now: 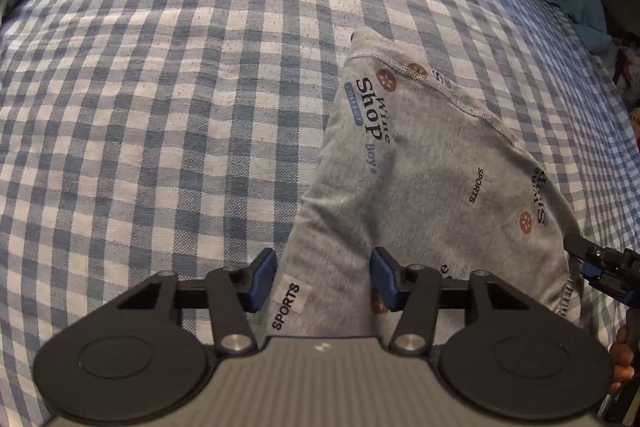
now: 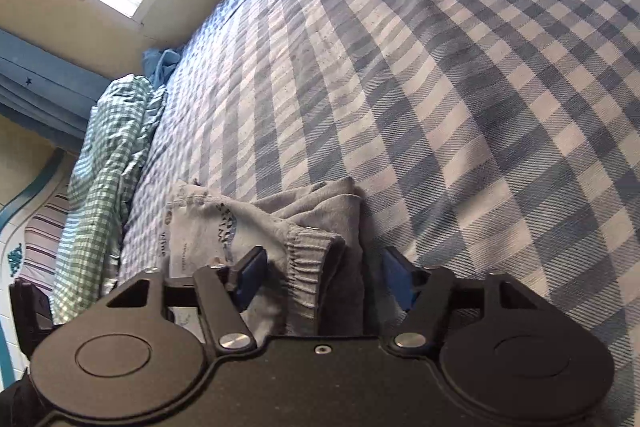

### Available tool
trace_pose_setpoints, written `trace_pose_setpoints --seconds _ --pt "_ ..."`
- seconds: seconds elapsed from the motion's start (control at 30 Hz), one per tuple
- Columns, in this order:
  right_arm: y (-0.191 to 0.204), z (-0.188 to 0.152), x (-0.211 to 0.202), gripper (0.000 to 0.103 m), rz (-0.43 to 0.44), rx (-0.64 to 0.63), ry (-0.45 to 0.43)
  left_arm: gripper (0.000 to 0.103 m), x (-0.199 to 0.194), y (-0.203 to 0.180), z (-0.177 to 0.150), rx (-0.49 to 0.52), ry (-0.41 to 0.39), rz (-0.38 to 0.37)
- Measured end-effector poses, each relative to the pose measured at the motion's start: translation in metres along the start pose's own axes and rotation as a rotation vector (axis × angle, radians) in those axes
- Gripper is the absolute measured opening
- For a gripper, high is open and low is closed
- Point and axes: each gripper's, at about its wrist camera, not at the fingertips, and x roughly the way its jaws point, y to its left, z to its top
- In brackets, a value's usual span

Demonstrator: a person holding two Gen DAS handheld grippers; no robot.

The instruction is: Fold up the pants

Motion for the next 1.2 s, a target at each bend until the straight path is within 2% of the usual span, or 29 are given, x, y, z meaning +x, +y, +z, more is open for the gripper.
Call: trace_pose_setpoints --seconds 0.07,0.1,0.13,0.17,0.2,0.27,0.33,0.47,0.7,1.0,1.2 --pt "0.004 -0.003 0.000 0.049 -0.030 0.000 -0.005 0.042 -0.002 -0.007 0.001 0.017 0.015 0.025" --pt "0.007 -0.004 0.002 0.043 -0.035 0.006 0.001 0.039 -0.003 -0.009 0.002 0.027 0.022 0.036" --pt "0.010 -0.006 0.003 0.034 -0.041 0.008 0.008 0.032 -0.003 -0.014 0.002 0.037 0.024 0.049" --pt "0.014 -0.007 0.004 0.030 -0.053 -0.003 0.012 0.024 -0.005 -0.017 0.002 0.041 0.023 0.055" --pt "0.019 -0.009 0.004 0.023 -0.065 -0.023 0.010 0.021 -0.007 -0.021 0.000 0.045 0.021 0.063" --pt "0.029 -0.011 0.002 0.018 -0.097 -0.050 -0.006 0.013 -0.014 -0.029 -0.002 0.048 0.010 0.087" --pt "0.038 -0.013 -0.004 0.015 -0.115 -0.063 -0.026 0.012 -0.022 -0.039 -0.005 0.052 0.000 0.122" --pt "0.057 -0.016 -0.024 0.013 -0.109 -0.090 -0.059 0.011 -0.047 -0.054 -0.010 0.029 -0.023 0.134" --pt "0.079 -0.028 -0.068 0.013 -0.057 -0.123 -0.067 0.011 -0.090 -0.056 -0.045 -0.025 -0.013 0.080" --pt "0.080 -0.068 -0.106 0.013 -0.053 -0.171 -0.005 0.011 -0.107 -0.056 -0.105 -0.046 0.067 0.065" --pt "0.092 -0.093 -0.121 0.013 -0.072 -0.152 -0.009 0.011 -0.118 -0.045 -0.123 -0.012 0.077 0.029"
